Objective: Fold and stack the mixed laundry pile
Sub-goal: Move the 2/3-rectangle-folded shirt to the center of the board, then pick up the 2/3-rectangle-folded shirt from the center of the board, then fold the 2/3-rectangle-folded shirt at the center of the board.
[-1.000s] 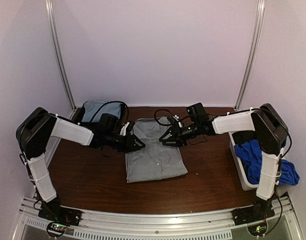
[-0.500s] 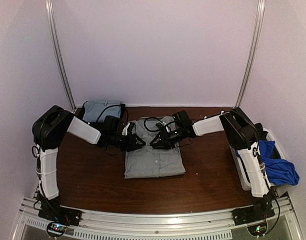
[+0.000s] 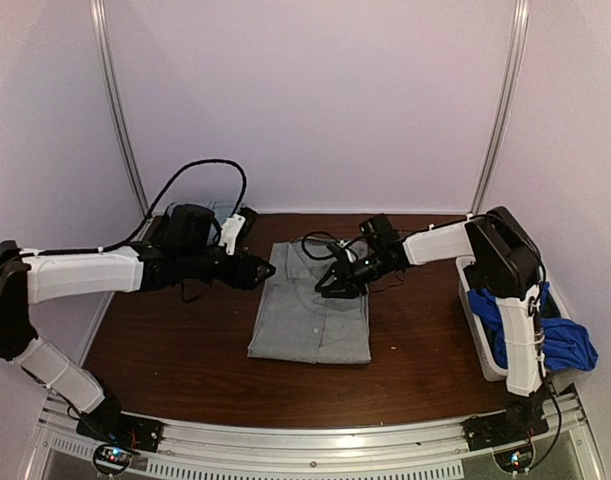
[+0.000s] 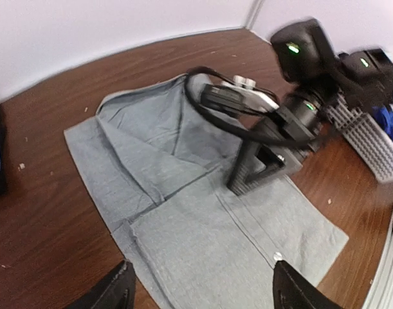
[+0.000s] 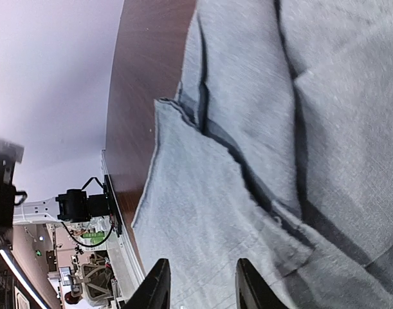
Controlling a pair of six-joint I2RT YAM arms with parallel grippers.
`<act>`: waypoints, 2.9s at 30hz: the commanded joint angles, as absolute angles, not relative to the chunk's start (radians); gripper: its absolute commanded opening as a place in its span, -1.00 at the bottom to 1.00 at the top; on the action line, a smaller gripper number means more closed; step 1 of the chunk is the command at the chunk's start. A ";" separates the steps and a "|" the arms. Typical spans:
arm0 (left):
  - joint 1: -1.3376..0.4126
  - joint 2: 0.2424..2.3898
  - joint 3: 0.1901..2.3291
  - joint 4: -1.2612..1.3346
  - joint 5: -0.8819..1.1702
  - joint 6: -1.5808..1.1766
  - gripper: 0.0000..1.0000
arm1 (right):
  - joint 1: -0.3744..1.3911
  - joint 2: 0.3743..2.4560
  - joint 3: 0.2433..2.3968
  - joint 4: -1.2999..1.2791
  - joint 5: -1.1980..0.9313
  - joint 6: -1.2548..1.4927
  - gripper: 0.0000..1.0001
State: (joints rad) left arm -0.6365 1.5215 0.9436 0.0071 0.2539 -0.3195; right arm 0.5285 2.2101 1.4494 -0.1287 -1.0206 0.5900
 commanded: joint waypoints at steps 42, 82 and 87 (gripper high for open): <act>-1.295 1.421 1.042 -0.577 -0.017 0.257 -1.00 | 0.746 2.111 1.465 -0.546 -0.973 0.261 -0.22; -0.949 2.030 1.829 -0.924 0.155 0.420 -0.99 | 0.620 2.302 1.726 -0.792 -0.885 0.094 -0.26; -0.920 2.062 1.827 -0.875 0.115 0.428 -0.95 | 0.621 2.293 1.735 -0.790 -0.918 0.100 -0.27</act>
